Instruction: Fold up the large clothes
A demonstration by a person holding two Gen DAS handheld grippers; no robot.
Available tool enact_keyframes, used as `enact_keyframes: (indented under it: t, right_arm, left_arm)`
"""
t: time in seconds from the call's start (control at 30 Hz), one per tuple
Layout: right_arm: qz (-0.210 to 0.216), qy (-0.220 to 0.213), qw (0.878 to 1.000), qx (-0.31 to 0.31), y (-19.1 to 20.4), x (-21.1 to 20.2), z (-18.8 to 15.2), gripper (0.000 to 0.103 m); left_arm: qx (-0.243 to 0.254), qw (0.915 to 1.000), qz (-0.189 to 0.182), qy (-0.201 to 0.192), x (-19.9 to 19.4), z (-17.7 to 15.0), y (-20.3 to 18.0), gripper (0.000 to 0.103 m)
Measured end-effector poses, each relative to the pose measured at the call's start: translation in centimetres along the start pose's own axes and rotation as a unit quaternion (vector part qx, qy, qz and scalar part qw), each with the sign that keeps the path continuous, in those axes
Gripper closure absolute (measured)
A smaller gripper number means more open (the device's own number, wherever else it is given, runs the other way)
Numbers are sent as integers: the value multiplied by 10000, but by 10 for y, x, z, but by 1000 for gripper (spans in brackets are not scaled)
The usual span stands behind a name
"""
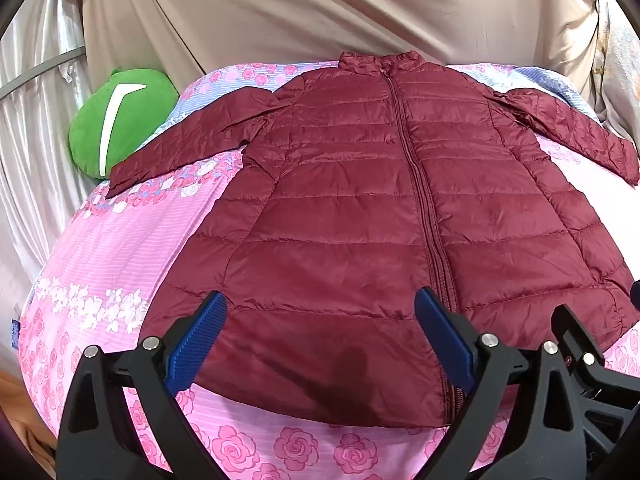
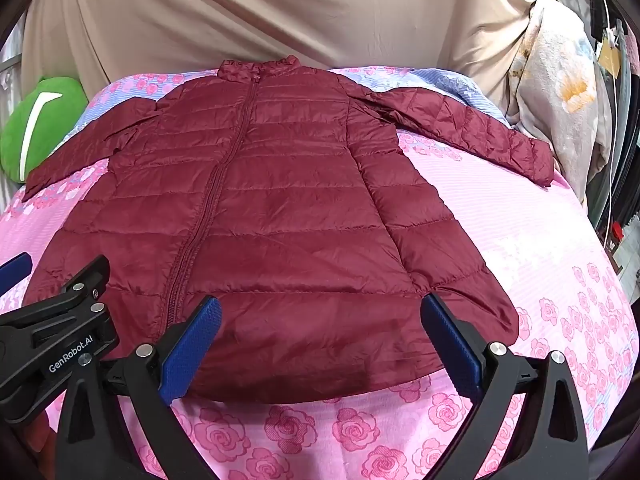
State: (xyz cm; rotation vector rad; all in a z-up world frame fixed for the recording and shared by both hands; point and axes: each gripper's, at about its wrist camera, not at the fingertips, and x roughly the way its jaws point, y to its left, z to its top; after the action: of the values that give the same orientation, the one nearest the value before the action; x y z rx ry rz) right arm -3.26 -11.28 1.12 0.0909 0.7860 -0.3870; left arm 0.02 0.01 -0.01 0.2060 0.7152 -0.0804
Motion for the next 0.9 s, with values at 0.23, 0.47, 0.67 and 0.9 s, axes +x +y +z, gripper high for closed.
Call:
enact_keyframes:
  t: [0.23, 0.47, 0.67, 0.9]
  right_arm:
    - [-3, 3, 10000, -2, 0, 0, 0, 5]
    - [-3, 14, 10000, -2, -1, 2, 0, 5]
    - [-2, 16, 10000, -4, 0, 3, 0, 5]
    - [6, 79, 10000, -6, -3, 11, -2, 5]
  left_arm:
    - [7, 10000, 8, 5, 0, 0, -1, 11]
    - [-4, 10000, -6, 10, 0, 0, 0, 12]
    - [-8, 10000, -10, 17, 0, 0, 0, 12]
    - [10, 10000, -16, 74, 9, -1, -1, 12]
